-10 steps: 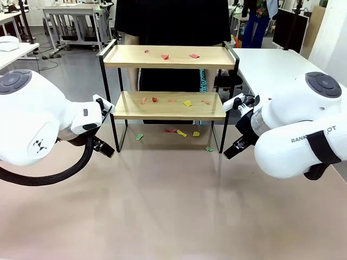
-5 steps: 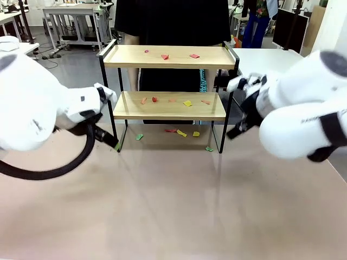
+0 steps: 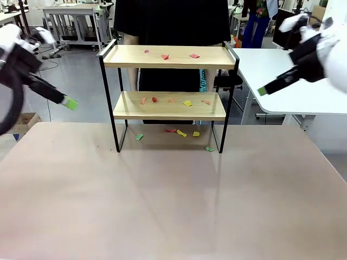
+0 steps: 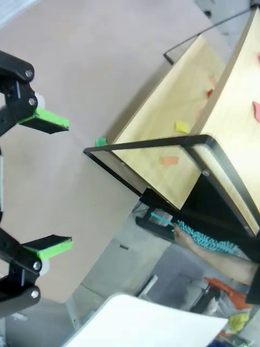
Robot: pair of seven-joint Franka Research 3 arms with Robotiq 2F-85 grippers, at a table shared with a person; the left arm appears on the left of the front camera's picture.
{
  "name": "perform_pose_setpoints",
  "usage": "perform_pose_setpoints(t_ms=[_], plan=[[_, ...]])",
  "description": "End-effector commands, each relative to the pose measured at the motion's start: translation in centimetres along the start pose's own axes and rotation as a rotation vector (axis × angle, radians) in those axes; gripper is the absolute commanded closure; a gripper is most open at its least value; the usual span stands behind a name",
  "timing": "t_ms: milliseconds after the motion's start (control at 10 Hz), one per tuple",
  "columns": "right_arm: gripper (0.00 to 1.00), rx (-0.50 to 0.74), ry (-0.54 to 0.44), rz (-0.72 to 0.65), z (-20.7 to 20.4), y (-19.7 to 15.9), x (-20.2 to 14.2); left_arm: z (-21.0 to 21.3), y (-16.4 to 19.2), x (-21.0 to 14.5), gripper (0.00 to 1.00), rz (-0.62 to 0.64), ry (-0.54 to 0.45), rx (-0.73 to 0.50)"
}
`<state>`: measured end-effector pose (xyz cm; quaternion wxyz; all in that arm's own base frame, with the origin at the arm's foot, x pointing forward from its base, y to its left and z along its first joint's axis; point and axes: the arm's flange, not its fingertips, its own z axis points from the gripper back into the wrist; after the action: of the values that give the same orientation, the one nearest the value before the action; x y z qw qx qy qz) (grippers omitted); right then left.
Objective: Clean the shelf.
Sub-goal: Pick up the Duster handed by the human.
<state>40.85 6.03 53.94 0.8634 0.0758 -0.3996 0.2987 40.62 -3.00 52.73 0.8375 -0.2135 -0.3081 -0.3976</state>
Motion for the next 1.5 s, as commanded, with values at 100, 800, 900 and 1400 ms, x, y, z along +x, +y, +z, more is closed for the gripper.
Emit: perform_pose_setpoints(t_ms=[100, 800, 900, 1400], plan=[[0.0, 0.144, -0.032, 0.099, 1.6, -8.7, -4.6, 2.1, 6.8, -2.7, 0.0, -0.183, -0.073, -0.192], [0.0, 0.228, -0.044, 0.138, 2.2, -12.9, -9.8, 3.2, 9.2, -6.2, 0.0, -0.269, -0.141, -0.189], [0.0, 0.228, -0.044, 0.138, 2.2, -12.9, -9.8, 3.2, 9.2, -6.2, 0.0, -0.269, -0.141, -0.189], [0.0, 0.298, -0.095, 0.136, 0.9, -18.1, -10.2, 2.0, 19.8, -7.0, 0.0, -0.21, -0.251, -0.252]])
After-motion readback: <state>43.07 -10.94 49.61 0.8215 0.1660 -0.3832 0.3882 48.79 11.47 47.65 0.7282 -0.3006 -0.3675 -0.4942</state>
